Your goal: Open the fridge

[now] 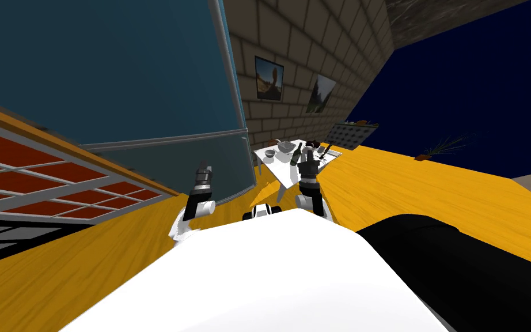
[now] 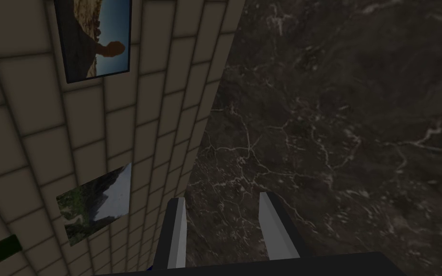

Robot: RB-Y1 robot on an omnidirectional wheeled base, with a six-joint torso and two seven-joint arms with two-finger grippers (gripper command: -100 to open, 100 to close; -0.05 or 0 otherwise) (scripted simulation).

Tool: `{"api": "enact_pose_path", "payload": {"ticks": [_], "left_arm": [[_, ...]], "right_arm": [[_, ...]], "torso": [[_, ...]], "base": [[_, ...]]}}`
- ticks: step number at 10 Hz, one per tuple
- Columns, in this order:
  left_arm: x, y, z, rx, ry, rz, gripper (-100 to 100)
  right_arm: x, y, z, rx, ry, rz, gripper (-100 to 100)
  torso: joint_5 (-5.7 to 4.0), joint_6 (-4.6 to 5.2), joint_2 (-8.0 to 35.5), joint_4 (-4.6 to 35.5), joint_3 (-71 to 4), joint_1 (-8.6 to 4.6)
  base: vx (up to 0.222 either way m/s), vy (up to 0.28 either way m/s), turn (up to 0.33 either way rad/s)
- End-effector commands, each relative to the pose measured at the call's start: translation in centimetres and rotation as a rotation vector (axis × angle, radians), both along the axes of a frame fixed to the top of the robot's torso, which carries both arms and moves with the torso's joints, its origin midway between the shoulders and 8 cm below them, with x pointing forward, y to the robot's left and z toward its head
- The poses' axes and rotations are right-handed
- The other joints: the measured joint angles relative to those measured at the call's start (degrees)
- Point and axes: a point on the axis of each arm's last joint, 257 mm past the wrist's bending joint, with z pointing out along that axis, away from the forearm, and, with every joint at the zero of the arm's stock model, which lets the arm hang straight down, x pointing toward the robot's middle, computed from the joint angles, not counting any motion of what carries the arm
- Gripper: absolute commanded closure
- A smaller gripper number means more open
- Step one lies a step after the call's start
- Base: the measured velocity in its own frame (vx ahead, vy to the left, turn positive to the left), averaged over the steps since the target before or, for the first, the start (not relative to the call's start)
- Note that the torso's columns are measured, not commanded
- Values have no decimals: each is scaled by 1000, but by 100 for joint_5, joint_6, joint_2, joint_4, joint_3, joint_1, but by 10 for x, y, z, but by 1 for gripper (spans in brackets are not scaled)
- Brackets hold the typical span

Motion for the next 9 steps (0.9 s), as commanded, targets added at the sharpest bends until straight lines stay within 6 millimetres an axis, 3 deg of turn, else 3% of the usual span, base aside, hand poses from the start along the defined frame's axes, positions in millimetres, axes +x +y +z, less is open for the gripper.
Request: {"api": "enact_pose_path", "payload": {"ticks": [1, 9], "left_arm": [[25, 6, -7, 44, 37, 14, -100], [83, 21, -15, 117, 112, 48, -100]], "right_arm": [[0, 0, 0, 0, 0, 0, 0], [0, 0, 0, 0, 0, 0, 0]], "torso": [[2, 4, -7, -3, -6, 3], [1, 4, 0, -1, -1, 2]], "base": [[-77, -36, -178], [-45, -42, -87]]}}
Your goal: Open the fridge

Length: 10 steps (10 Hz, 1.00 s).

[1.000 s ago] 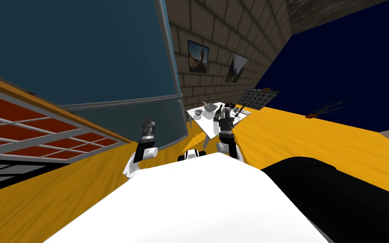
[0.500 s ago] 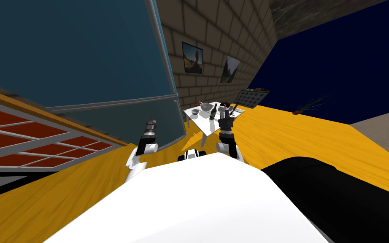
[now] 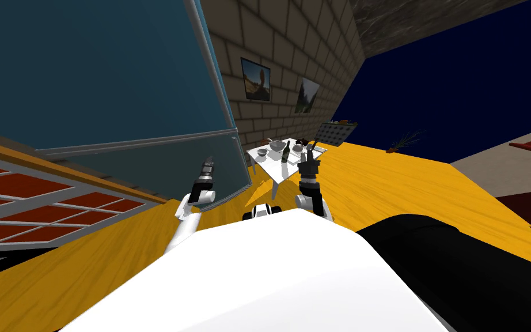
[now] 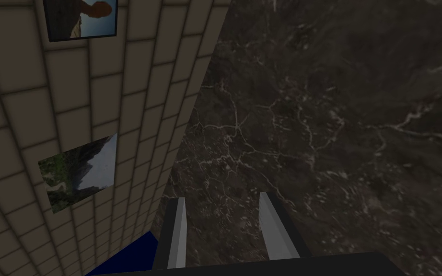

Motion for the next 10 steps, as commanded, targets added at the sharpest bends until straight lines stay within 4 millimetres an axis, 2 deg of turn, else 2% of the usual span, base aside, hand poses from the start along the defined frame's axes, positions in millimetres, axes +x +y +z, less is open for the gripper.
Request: {"api": "enact_pose_path", "payload": {"ticks": [1, 6, 7, 8, 9, 10], "left_arm": [[21, 6, -1, 27, 28, 15, -100], [54, 16, -6, 57, 80, 42, -100], [66, 19, -5, 74, 100, 53, -100], [67, 20, -6, 73, 103, 55, -100], [79, 24, -4, 90, 123, 67, -100], [81, 25, -5, 89, 126, 68, -100]], "right_arm": [[0, 0, 0, 0, 0, 0, 0], [0, 0, 0, 0, 0, 0, 0], [0, 0, 0, 0, 0, 0, 0], [0, 0, 0, 0, 0, 0, 0], [0, 0, 0, 0, 0, 0, 0], [0, 0, 0, 0, 0, 0, 0]], "torso": [[1, -3, -3, -1, -2, 4], [0, 0, 1, 0, 1, 1], [0, -2, 1, 0, 1, 2], [-1, 0, -1, 0, 0, -5], [-1, -2, 1, 0, 1, -3], [-1, 1, 1, 0, 0, -4]], "base": [[-20, -44, -79], [-13, -48, -53], [1, -58, -62], [0, -53, -29], [5, -59, -50], [5, -50, -25]]}}
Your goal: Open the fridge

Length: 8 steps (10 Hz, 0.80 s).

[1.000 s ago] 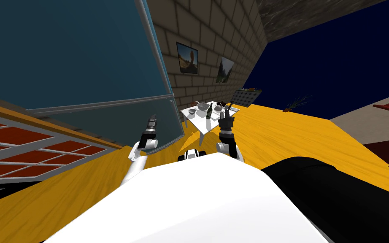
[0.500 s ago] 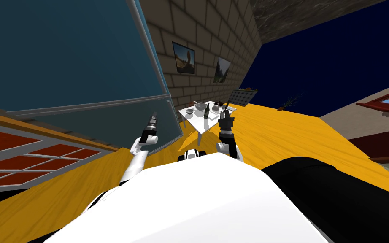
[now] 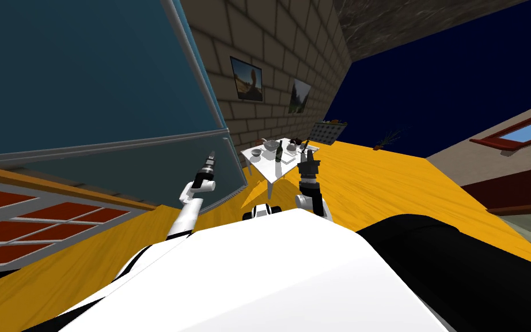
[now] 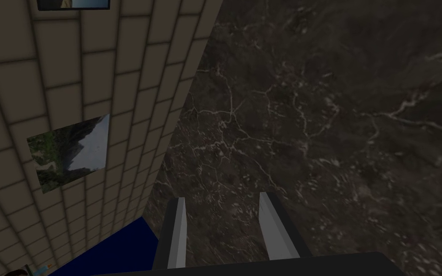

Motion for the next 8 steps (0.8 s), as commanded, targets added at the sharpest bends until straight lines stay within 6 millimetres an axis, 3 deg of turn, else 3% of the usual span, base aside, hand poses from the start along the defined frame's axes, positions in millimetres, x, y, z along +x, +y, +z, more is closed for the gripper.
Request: {"api": "enact_pose_path", "payload": {"ticks": [1, 8], "left_arm": [[19, 7, 2, 25, 34, 21, -100], [57, 24, 7, 66, 110, 70, -100]], "right_arm": [[0, 0, 0, 0, 0, 0, 0], [0, 0, 0, 0, 0, 0, 0]], "torso": [[1, -3, 2, 0, 1, 5], [1, -1, 4, 1, 3, 3]], "base": [[10, -52, -36], [21, -52, -18]]}}
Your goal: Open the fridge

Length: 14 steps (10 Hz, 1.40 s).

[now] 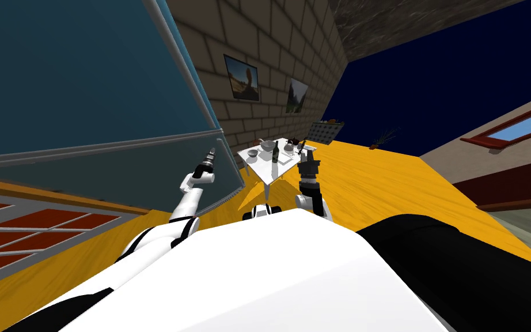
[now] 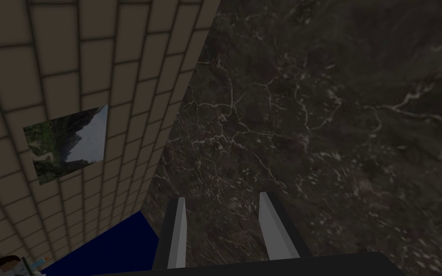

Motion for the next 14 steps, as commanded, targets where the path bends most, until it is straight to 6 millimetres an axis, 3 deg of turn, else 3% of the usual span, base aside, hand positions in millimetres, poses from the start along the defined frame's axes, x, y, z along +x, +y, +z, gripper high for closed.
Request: {"api": "enact_pose_path", "payload": {"ticks": [1, 7, 14], "left_arm": [[16, 9, 5, 22, 32, 23, -100], [48, 32, 14, 60, 126, 91, -100], [72, 54, 30, 88, 224, 166, -100]], "right_arm": [[0, 0, 0, 0, 0, 0, 0], [0, 0, 0, 0, 0, 0, 0], [0, 0, 0, 0, 0, 0, 0]], "torso": [[1, -1, -1, -1, 0, 3], [-1, 0, -3, -1, -2, -2], [-1, 0, -5, -2, -3, -3]], "base": [[34, -57, -6], [45, -60, 6], [63, -59, 29]]}}
